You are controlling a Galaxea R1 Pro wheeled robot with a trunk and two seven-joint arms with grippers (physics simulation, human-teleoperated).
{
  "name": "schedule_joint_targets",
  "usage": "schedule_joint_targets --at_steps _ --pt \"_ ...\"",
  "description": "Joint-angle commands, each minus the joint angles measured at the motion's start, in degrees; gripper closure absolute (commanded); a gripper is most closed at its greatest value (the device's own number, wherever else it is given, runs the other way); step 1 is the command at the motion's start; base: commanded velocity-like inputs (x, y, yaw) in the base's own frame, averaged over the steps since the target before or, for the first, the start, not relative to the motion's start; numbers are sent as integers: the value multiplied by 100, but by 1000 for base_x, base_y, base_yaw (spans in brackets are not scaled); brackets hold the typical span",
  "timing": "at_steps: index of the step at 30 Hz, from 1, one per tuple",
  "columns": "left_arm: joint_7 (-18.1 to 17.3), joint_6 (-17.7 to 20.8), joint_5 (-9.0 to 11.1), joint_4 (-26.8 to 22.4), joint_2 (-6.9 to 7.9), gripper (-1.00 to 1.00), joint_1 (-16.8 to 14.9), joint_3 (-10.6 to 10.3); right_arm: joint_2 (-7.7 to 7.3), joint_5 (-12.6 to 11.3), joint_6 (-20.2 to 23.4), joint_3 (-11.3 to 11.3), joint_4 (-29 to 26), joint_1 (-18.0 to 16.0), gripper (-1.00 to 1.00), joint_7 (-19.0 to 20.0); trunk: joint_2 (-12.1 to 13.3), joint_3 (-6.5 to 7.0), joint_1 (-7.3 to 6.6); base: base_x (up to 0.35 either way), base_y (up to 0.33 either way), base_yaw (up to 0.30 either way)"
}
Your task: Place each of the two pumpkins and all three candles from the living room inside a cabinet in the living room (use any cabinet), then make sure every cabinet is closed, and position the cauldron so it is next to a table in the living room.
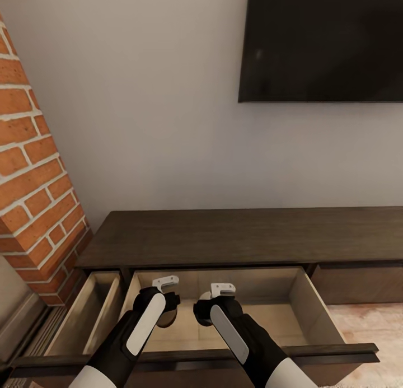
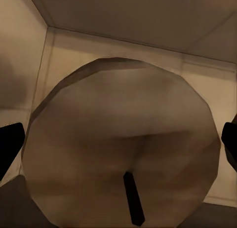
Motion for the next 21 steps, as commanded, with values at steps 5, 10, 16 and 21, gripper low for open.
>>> schedule_joint_targets --at_steps 5,10,16,21 --pt "60 2 56 -6 1 100 -5 -9 -5 -56 0 14 -7 -6 100 -63 -10 -117 11 0 0 0" --pt "60 2 57 -8 1 100 -5 -9 -10 -47 -13 8 41 -6 100 -59 -16 -228 24 0 0 0" --pt "60 2 57 -6 1 100 -5 -9 -10 3 -121 -1 301 -8 100 -39 -25 -360 40 0 0 0" --pt "58 2 57 -5 -5 100 -5 -16 -11 30 -292 -1 317 -6 100 -32 -31 -471 52 0 0 0"
